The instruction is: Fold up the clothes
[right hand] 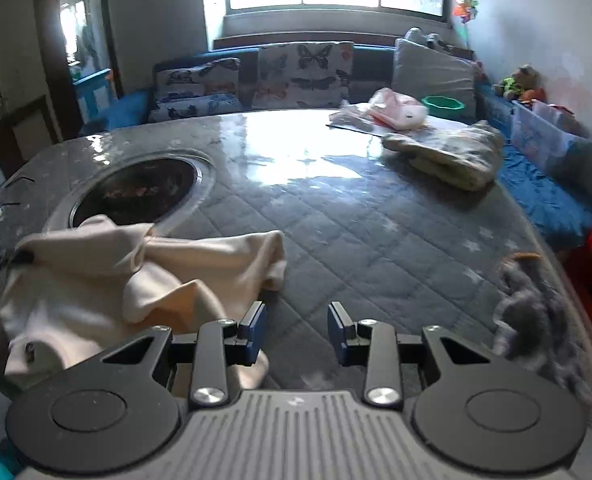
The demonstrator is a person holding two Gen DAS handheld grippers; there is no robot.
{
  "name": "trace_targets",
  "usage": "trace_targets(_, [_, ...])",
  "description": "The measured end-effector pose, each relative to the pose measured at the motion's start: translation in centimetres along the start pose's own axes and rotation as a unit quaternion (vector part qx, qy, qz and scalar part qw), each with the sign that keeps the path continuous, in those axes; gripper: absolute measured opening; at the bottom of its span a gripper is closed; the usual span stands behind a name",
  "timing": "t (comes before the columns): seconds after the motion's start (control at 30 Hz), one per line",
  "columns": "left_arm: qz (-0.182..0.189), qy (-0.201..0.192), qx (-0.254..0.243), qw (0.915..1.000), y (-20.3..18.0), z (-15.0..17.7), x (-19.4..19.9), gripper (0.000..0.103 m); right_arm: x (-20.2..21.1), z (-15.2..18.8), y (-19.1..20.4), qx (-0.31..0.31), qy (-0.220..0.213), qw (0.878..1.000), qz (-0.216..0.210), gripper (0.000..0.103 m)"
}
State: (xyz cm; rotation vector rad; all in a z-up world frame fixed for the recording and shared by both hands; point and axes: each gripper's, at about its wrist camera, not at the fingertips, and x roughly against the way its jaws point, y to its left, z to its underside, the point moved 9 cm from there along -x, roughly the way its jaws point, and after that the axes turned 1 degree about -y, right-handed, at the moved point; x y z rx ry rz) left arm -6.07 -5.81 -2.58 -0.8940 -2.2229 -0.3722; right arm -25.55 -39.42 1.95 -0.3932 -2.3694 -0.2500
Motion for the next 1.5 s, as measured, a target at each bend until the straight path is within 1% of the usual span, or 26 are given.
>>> trace_targets(0.03, [-0.003, 0.006, 0.005, 1.0, 0.7, 0.4, 0.2, 0.015, -0.1, -0.3, 0.1, -0.003, -0.003, 1.0, -0.006, 0.034])
trace_targets(0.07, [-0.006, 0.01, 0.008, 0.9999, 1.3, 0.7, 0.4, 0.022, -0.6, -0.7, 0.4, -0.006, -0.004, 1.0, -0.015, 0.034])
trace_targets(0.17, [-0.017, 0.013, 0.007, 0.9998, 2.8, 1.0, 1.0, 0.049, -2.4, -1.9, 1.5, -0.008, -0.005, 0.999, -0.042, 0.034])
trace_targets(0.2, [-0.014, 0.015, 0.008, 0.9998, 3.2, 1.1, 1.1, 0.056, -3.2, -2.5, 1.9, -0.006, -0.006, 0.999, -0.049, 0.034])
trace_targets(0.23, [-0.01, 0.018, 0.011, 0.9997, 3.4, 1.2, 1.2, 0.06, -3.8, -2.9, 2.2, -0.007, -0.005, 0.998, -0.055, 0.034])
trace_targets(0.37, [0.004, 0.029, 0.015, 0.9995, 4.2, 1.0, 1.3, 0.064, -6.0, -4.0, 2.5, -0.024, 0.005, 0.997, -0.075, 0.034])
trace_targets(0.4, [0.007, 0.028, 0.014, 0.9995, 4.2, 0.7, 1.2, 0.067, -6.4, -4.2, 2.4, -0.027, 0.006, 0.997, -0.076, 0.034])
trace_targets(0.47, [0.013, 0.023, 0.012, 0.9996, 4.0, 0.1, 1.2, 0.067, -7.2, -4.5, 2.3, -0.039, 0.011, 0.996, -0.083, 0.034])
trace_targets(0.5, [0.024, 0.019, 0.008, 0.9995, 3.8, -0.3, 1.4, 0.068, -7.5, -4.6, 2.3, -0.045, 0.014, 0.995, -0.087, 0.034])
trace_targets(0.53, [0.04, 0.013, 0.003, 0.9991, 3.5, -0.6, 1.6, 0.071, -7.9, -4.7, 2.3, -0.051, 0.016, 0.994, -0.091, 0.034])
trace_targets(0.57, [0.053, 0.009, -0.005, 0.9985, 3.2, -0.8, 1.9, 0.079, -8.2, -4.8, 2.3, -0.055, 0.018, 0.994, -0.094, 0.034])
trace_targets(0.6, [0.056, 0.005, -0.014, 0.9983, 3.1, -0.8, 2.1, 0.083, -8.4, -4.8, 2.3, -0.058, 0.019, 0.993, -0.096, 0.034])
trace_targets(0.63, [0.047, 0.004, -0.021, 0.9986, 3.3, -0.7, 2.2, 0.083, -8.6, -4.9, 2.3, -0.061, 0.021, 0.993, -0.098, 0.034])
trace_targets(0.7, [0.031, 0.007, -0.021, 0.9993, 4.0, -0.7, 2.0, 0.08, -9.0, -4.9, 2.3, -0.066, 0.023, 0.992, -0.102, 0.034])
trace_targets(0.73, [0.03, 0.011, -0.004, 0.9995, 4.4, -0.9, 1.8, 0.078, -9.2, -4.8, 2.3, -0.069, 0.025, 0.992, -0.103, 0.034])
trace_targets(0.8, [0.045, 0.013, 0.025, 0.9986, 4.6, -1.5, 1.3, 0.062, -9.7, -4.8, 2.4, -0.074, 0.029, 0.991, -0.105, 0.034])
trace_targets(0.83, [0.052, 0.01, 0.031, 0.9981, 4.3, -2.1, 1.1, 0.06, -9.9, -4.8, 2.5, -0.074, 0.031, 0.991, -0.105, 0.034])
trace_targets(1.0, [0.068, 0.003, 0.044, 0.9967, 2.8, -4.9, -1.7, 0.06, -11.0, -4.8, 2.8, -0.076, 0.039, 0.991, -0.107, 0.034])
trace_targets(1.13, [0.08, 0.027, 0.05, 0.9951, 1.5, -6.4, -5.1, 0.063, -11.6, -4.7, 2.9, -0.085, 0.047, 0.989, -0.112, 0.034])
trace_targets(1.27, [0.077, 0.054, 0.043, 0.9946, 0.4, -6.5, -8.2, 0.059, -12.1, -4.7, 3.1, -0.091, 0.054, 0.987, -0.119, 0.034])
trace_targets(1.3, [0.076, 0.06, 0.044, 0.9943, 0.3, -6.4, -8.7, 0.048, -12.2, -4.8, 3.2, -0.091, 0.055, 0.987, -0.12, 0.034])
trace_targets(1.33, [0.079, 0.065, 0.044, 0.9938, 0.1, -6.3, -9.1, 0.043, -12.3, -4.8, 3.3, -0.09, 0.055, 0.987, -0.121, 0.034])
trace_targets(1.37, [0.084, 0.067, 0.044, 0.9932, 0.0, -6.2, -9.3, 0.033, -12.4, -4.9, 3.4, -0.089, 0.055, 0.987, -0.121, 0.033])
trace_targets(1.43, [0.082, 0.066, 0.042, 0.9936, -0.2, -6.0, -9.5, 0.024, -12.7, -4.9, 3.6, -0.088, 0.058, 0.987, -0.122, 0.031])
trace_targets(1.47, [0.077, 0.062, 0.039, 0.9943, -0.3, -6.0, -9.6, 0.018, -12.9, -4.9, 3.7, -0.088, 0.06, 0.987, -0.123, 0.025])
trace_targets(1.5, [0.076, 0.059, 0.04, 0.9945, -0.2, -6.1, -9.5, 0.013, -13.0, -4.9, 3.8, -0.088, 0.062, 0.987, -0.122, 0.022])
